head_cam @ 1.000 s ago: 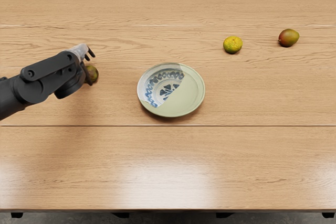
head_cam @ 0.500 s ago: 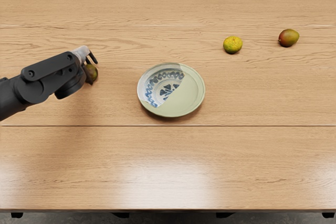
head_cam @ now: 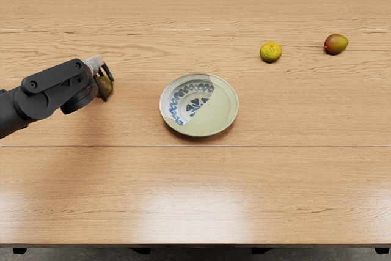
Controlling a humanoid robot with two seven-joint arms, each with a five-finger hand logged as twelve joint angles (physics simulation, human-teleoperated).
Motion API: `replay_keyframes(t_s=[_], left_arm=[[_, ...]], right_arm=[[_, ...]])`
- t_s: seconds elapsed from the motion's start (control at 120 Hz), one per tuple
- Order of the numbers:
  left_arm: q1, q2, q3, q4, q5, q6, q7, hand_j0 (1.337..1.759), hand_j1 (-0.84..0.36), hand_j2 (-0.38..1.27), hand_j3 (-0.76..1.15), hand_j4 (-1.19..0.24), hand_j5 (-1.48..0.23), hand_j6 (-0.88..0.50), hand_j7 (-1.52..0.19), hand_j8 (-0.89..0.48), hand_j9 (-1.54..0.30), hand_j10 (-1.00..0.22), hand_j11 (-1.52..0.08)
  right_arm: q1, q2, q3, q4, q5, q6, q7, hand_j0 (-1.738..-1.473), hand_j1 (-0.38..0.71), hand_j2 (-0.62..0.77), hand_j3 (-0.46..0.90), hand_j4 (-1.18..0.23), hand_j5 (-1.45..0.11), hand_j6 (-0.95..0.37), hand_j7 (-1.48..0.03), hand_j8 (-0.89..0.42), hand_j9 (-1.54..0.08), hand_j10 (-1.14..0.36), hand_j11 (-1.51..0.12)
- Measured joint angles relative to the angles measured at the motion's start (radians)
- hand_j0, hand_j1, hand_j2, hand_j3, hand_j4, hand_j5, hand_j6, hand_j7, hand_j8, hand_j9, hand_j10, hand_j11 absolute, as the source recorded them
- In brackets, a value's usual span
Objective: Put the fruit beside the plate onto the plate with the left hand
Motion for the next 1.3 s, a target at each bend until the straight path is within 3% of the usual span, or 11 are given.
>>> replay_keyframes(t_s=[0.217, 0.4, 0.65, 0.925, 1.017, 1.3], left_arm=[[-0.004, 0.001, -0.002, 0.000, -0.021, -0.009, 0.000, 1.654, -0.30, 0.32, 0.00, -0.68, -0.89, -0.41, -0.90, -0.46, -0.91, -0.54, -0.91], [-0.033, 0.011, -0.008, -0.005, -0.060, -0.038, 0.000, 1.655, -0.33, 0.49, 0.00, -0.69, -0.95, -0.41, -0.95, -0.45, -0.95, -0.56, -0.95], [-0.088, 0.011, -0.010, -0.007, -0.116, -0.101, 0.001, 1.656, -0.38, 0.60, 0.00, -0.66, -1.02, -0.38, -1.02, -0.42, -0.98, -0.55, -0.98], [-0.178, 0.003, -0.012, -0.023, -0.186, -0.177, 0.001, 1.655, -0.33, 0.50, 0.00, -0.70, -1.06, -0.38, -1.05, -0.43, -1.01, -0.56, -1.01], [-0.193, -0.004, -0.014, -0.027, -0.206, -0.204, 0.001, 1.656, -0.37, 0.61, 0.00, -0.70, -1.07, -0.38, -1.06, -0.41, -1.02, -0.57, -1.02], [-0.247, -0.013, -0.039, -0.047, -0.313, -0.312, 0.001, 1.654, -0.43, 0.67, 0.00, -0.66, -1.16, -0.32, -1.11, -0.36, -1.07, -0.51, -1.06]], right_arm=[[0.000, 0.000, 0.000, 0.000, 0.000, 0.000, 0.000, -1.658, -0.35, 0.00, 0.00, 0.00, 0.00, 0.00, 0.00, 0.00, 0.00, 0.00, 0.00], [0.001, 0.000, 0.000, 0.000, 0.000, 0.000, 0.000, -1.658, -0.35, 0.00, 0.00, 0.00, 0.00, 0.00, 0.00, 0.00, 0.00, 0.00, 0.00], [0.001, 0.000, 0.000, 0.000, 0.000, 0.000, 0.000, -1.658, -0.35, 0.00, 0.00, 0.00, 0.00, 0.00, 0.00, 0.00, 0.00, 0.00, 0.00], [0.007, 0.000, 0.000, 0.001, 0.000, 0.000, 0.000, -1.658, -0.35, 0.00, 0.00, 0.00, 0.00, 0.00, 0.00, 0.00, 0.00, 0.00, 0.00], [0.007, 0.000, 0.000, 0.001, 0.000, 0.000, 0.000, -1.658, -0.35, 0.00, 0.00, 0.00, 0.00, 0.00, 0.00, 0.00, 0.00, 0.00, 0.00], [0.008, 0.000, 0.000, 0.001, 0.000, 0.000, 0.000, -1.658, -0.35, 0.00, 0.00, 0.00, 0.00, 0.00, 0.00, 0.00, 0.00, 0.00, 0.00]])
